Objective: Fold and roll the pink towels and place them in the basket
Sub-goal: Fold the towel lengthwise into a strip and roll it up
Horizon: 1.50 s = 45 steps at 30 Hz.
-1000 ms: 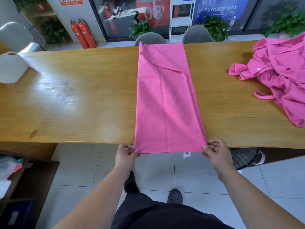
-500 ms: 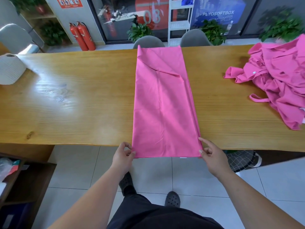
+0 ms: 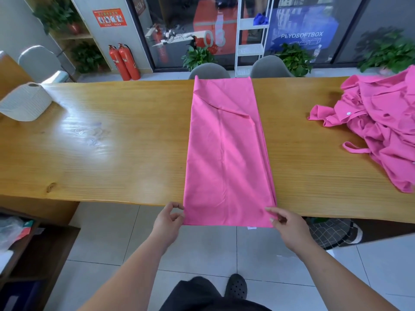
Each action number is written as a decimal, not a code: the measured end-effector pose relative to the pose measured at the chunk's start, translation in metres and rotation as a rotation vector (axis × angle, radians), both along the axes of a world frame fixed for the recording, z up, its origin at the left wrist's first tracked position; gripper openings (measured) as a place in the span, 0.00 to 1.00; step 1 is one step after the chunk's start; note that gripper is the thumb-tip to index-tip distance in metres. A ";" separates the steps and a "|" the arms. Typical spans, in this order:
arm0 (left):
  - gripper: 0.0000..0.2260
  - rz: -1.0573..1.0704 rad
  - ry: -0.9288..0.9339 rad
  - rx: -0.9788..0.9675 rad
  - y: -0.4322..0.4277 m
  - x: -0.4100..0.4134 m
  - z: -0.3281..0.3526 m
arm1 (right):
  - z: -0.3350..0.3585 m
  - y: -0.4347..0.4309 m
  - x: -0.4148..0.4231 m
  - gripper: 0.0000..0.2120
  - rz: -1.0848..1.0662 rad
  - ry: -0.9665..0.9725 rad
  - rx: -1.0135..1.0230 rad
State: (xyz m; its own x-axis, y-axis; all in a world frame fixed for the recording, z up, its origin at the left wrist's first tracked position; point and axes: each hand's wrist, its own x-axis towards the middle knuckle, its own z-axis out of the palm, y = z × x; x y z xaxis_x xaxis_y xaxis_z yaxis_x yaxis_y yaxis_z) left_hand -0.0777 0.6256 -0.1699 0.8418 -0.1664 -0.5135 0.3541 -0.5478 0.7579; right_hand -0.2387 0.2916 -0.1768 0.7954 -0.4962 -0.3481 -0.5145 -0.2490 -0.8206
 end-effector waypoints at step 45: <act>0.16 -0.069 -0.118 -0.083 0.068 -0.028 0.022 | 0.053 0.056 -0.059 0.17 -0.145 0.023 0.103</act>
State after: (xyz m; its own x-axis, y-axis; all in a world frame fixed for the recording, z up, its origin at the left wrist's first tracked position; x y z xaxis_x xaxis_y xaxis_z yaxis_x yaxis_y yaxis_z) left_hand -0.1054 0.6931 -0.1480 0.8805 -0.2637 -0.3939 0.2238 -0.5012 0.8359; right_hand -0.2974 0.3479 -0.1239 0.7092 -0.5658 -0.4206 -0.5579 -0.0856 -0.8255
